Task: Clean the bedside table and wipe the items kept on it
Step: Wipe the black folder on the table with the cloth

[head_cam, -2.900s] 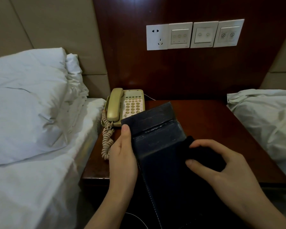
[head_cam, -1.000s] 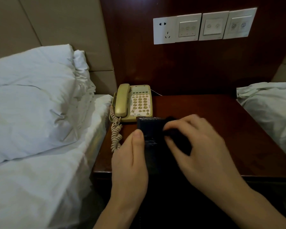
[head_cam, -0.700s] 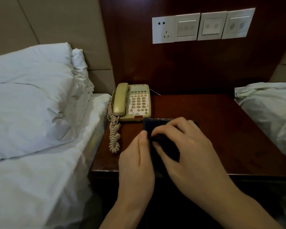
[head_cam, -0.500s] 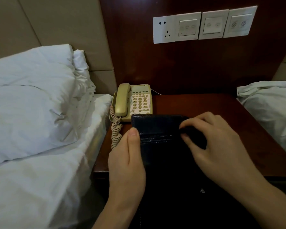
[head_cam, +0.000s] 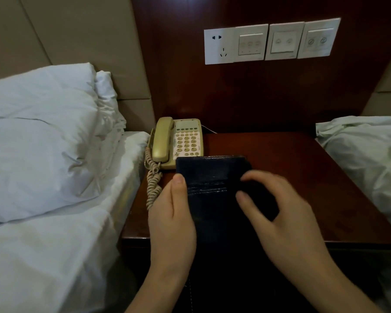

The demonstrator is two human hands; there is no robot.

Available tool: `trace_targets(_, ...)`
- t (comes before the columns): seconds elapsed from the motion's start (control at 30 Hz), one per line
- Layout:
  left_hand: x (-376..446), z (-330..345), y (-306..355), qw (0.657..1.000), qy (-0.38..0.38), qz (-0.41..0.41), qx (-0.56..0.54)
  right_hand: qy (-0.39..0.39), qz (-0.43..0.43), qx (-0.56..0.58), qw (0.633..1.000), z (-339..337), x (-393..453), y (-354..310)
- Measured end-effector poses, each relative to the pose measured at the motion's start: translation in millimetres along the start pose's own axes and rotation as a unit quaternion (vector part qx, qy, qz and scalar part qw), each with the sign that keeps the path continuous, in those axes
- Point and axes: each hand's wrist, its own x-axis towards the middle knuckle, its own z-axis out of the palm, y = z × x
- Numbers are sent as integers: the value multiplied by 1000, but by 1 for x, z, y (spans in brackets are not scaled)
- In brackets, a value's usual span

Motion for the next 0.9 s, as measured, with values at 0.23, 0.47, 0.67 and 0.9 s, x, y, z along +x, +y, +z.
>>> trace_targets(0.23,12,-3,9,989,-52,-128,-57,-37,78,126,988,2,-12,4)
trace_targets(0.47,-18,9,-2,979,-157,-120,-55,66,60,77,993,-12,5,13)
trace_targets(0.67,-28,18,-9,977,-200,-43,-56,30,-134,-125,983,8,10,-5)
trace_targets(0.9,-24,12,-7,970,-221,-60,-76,63,-189,-176,964,-2,26,-1)
